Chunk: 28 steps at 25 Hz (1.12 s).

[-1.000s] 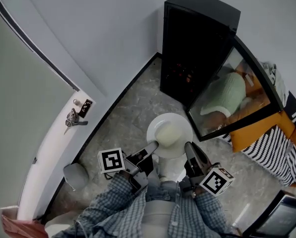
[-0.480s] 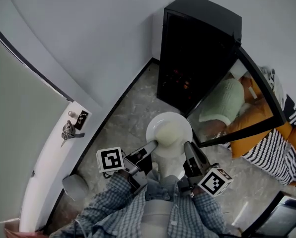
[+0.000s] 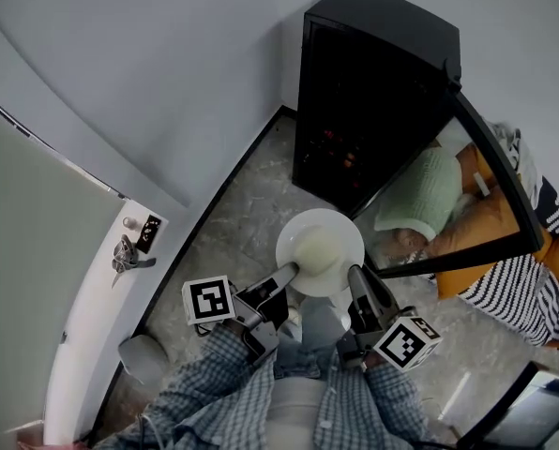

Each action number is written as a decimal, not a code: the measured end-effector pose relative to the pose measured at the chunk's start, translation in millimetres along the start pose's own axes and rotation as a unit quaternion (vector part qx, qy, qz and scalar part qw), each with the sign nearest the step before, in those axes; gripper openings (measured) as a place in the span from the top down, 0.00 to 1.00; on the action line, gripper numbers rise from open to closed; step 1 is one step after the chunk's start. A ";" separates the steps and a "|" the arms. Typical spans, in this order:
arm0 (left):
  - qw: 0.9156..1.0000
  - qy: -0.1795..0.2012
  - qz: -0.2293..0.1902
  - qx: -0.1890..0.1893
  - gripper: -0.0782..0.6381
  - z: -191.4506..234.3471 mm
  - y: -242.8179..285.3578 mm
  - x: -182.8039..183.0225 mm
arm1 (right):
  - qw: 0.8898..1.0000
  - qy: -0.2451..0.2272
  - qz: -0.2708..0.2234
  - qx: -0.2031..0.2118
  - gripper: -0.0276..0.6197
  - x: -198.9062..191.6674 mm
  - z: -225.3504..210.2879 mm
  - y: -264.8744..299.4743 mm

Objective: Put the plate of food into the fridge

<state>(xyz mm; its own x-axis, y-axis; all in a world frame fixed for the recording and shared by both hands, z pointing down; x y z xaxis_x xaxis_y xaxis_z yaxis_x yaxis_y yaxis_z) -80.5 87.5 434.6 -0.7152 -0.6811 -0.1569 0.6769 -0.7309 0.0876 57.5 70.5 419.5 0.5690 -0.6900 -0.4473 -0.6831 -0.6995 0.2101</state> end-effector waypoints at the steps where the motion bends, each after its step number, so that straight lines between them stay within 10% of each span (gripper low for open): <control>1: 1.000 -0.002 -0.001 0.000 0.87 0.5 3.1 2.3 | 1.000 0.002 0.000 0.001 0.86 2.8 -1.5 3.1; 28: 0.999 0.001 -0.046 0.011 0.87 -12.0 129.7 78.5 | 0.999 0.011 0.038 0.030 0.86 131.6 -40.6 90.8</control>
<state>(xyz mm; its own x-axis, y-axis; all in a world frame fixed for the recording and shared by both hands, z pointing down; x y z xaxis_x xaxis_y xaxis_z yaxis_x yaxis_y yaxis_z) -46.9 -60.3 421.9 -0.7744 -0.6102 -0.1670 0.6036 -0.7917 0.0941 89.0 -91.5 415.0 0.5242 -0.7448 -0.4129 -0.7503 -0.6332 0.1898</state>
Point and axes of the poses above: the fingertips, and each gripper's own axes: y forward along the fingers, z to its left, x out of its top, the point moved 2 cm from there along -y, backward along the fingers, and after that the axes turned 8 degrees about y, right-handed, at the moved point
